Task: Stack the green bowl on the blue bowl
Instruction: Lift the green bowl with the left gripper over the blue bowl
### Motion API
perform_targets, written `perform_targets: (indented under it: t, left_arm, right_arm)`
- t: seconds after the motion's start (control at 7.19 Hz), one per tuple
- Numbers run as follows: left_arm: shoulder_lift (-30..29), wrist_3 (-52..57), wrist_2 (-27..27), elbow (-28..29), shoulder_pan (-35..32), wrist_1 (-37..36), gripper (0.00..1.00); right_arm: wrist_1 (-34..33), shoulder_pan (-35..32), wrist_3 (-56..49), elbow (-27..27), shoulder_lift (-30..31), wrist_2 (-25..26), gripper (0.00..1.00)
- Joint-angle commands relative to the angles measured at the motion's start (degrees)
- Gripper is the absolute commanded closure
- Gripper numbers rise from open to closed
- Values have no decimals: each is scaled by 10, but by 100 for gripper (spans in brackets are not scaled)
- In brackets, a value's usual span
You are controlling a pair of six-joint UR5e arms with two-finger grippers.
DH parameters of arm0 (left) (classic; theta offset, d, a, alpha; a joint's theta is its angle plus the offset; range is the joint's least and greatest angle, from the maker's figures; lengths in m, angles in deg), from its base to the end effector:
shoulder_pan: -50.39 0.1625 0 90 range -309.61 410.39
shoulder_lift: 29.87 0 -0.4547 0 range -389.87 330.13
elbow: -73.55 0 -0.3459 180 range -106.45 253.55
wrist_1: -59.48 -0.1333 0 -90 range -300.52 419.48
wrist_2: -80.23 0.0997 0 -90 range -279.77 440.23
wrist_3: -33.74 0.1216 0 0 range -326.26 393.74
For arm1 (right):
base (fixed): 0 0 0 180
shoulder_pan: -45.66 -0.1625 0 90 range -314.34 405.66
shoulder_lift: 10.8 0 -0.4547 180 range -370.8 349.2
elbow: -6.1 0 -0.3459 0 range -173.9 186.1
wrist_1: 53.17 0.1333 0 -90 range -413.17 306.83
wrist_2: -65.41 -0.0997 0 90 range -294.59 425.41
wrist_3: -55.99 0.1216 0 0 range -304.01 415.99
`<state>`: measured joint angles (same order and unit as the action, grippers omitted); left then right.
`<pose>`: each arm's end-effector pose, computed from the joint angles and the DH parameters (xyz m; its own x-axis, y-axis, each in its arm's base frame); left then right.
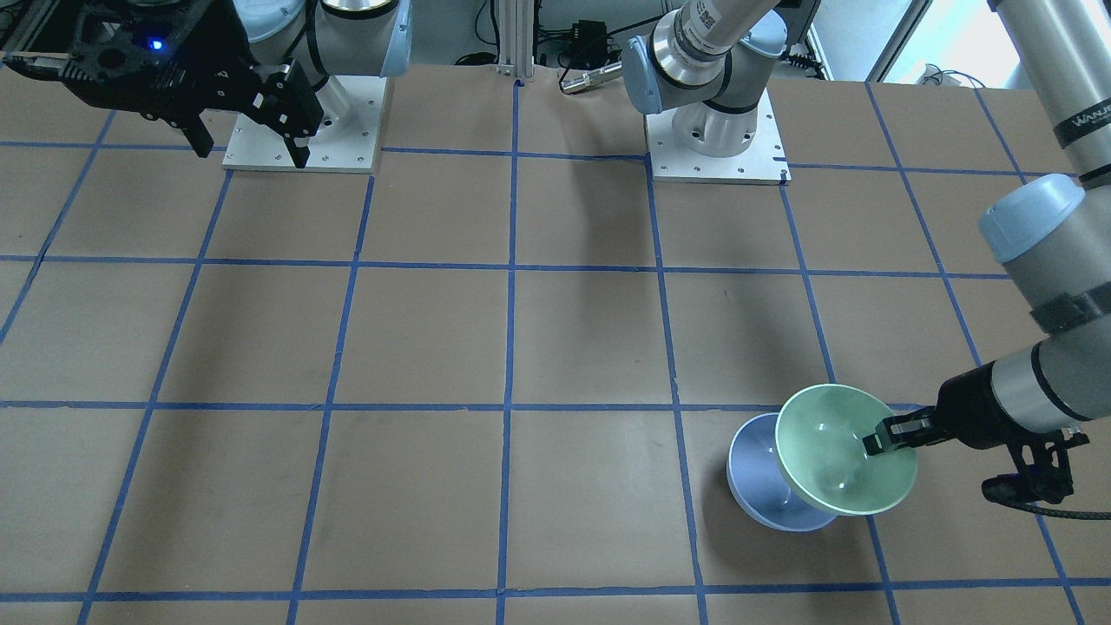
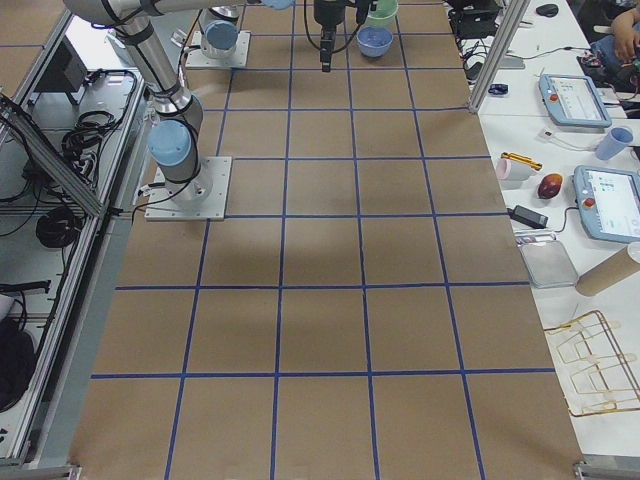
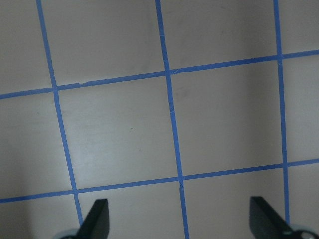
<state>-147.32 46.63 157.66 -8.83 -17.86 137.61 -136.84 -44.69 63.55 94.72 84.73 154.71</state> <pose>0.0804 -0.6326 0.3173 -0.9547 -0.1746 0.2410 -0.1580 0.9836 0.0869 0.1372 -0.3997 0.5361 -0.9920 0.1254 -0.0134 0.1255 0.9921 -0.0084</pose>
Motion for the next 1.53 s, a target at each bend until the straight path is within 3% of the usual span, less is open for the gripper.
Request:
perform_targets:
  t: [0.0,1.39]
  left_arm:
    - [-8,-9,0,-4,-3,-2,100]
    - [-14,-18,-16,-16,-3,-6,100]
  right_arm:
    - [0,0,0,1,0,0,0]
    - [0,0,0,0,0,0,0]
